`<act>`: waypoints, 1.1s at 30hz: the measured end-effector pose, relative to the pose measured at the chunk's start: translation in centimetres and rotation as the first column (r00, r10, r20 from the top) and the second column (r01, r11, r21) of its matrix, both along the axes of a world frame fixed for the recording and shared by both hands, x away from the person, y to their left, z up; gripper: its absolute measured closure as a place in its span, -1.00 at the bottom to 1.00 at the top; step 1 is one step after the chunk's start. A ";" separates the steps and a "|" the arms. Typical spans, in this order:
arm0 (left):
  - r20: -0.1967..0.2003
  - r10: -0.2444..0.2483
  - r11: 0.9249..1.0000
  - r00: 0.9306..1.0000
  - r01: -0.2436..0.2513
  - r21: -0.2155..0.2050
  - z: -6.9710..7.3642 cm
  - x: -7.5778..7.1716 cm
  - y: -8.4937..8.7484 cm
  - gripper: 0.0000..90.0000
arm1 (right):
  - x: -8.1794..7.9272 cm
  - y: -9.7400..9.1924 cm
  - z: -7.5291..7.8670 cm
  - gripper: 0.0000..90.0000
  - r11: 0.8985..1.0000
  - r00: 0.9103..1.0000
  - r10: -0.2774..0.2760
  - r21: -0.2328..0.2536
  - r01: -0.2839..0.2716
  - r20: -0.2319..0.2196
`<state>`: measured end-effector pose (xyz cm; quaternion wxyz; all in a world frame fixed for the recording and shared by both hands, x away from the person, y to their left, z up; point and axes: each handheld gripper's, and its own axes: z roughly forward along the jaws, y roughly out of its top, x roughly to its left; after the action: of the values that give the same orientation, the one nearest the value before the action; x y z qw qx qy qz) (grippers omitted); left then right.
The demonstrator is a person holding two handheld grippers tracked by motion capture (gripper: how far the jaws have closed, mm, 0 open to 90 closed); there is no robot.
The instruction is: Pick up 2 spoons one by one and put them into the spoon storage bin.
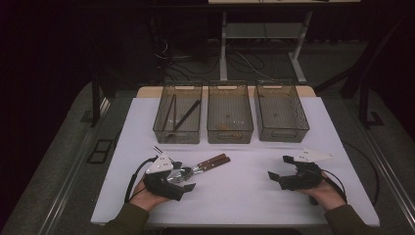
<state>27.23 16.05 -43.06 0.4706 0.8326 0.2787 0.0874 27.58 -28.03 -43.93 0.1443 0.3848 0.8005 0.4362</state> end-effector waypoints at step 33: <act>-0.059 0.172 0.956 0.983 -0.152 0.250 -1.0 8.0 3.2 0.99 | -2.1 -0.7 -0.5 -0.68 0.999 1.000 0.024 -0.022 -0.024 -0.013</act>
<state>35.27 19.27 -44.08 0.3441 0.8614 0.3518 0.1259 25.47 -28.69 -44.40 0.1384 0.3764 0.8108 0.4263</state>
